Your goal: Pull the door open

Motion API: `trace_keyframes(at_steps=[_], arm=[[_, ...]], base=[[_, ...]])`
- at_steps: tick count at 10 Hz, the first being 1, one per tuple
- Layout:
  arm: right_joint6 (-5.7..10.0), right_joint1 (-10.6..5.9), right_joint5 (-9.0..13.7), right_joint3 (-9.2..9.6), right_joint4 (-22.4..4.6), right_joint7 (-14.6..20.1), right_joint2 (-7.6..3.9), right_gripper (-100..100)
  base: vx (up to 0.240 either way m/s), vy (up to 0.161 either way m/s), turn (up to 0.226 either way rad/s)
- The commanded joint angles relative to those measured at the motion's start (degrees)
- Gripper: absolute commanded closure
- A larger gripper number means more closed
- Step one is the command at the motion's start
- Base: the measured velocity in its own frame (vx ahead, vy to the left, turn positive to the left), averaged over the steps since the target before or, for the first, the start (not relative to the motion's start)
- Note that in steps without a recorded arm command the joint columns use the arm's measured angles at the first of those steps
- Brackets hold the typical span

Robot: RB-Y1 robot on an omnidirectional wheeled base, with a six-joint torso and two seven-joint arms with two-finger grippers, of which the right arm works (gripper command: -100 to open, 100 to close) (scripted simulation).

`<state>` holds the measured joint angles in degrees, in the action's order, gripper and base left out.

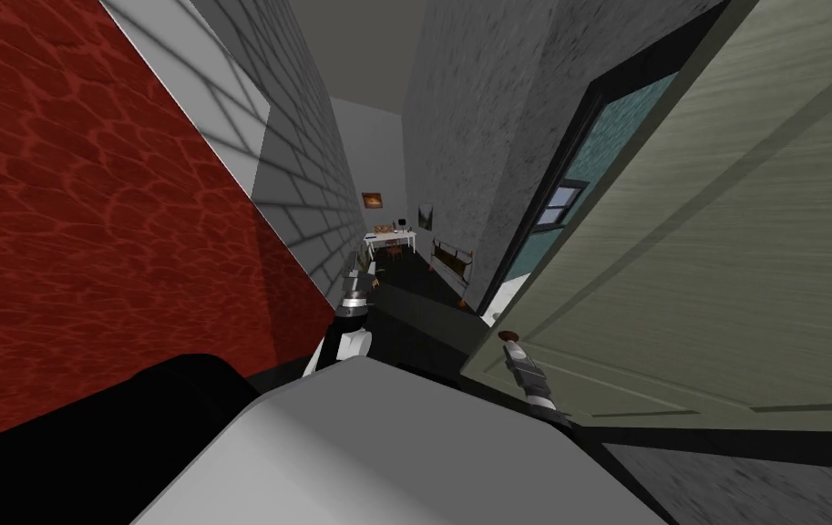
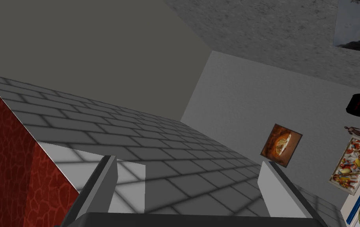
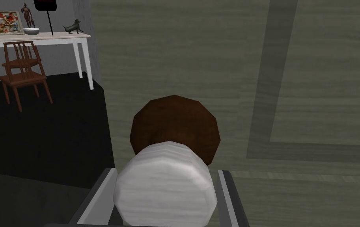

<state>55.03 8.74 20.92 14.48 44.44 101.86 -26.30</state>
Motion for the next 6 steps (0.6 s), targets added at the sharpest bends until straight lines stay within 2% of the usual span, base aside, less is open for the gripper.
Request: trace_keyframes(at_steps=[1,6], arm=[[0.98,0.26,-0.42,0.42,-0.27,0.68,-0.37,100],[4.71,1.53,-2.18,2.1,-1.32,3.55,-2.28,100]], base=[[-0.194,-0.046,0.12],[-0.205,-0.062,0.122]])
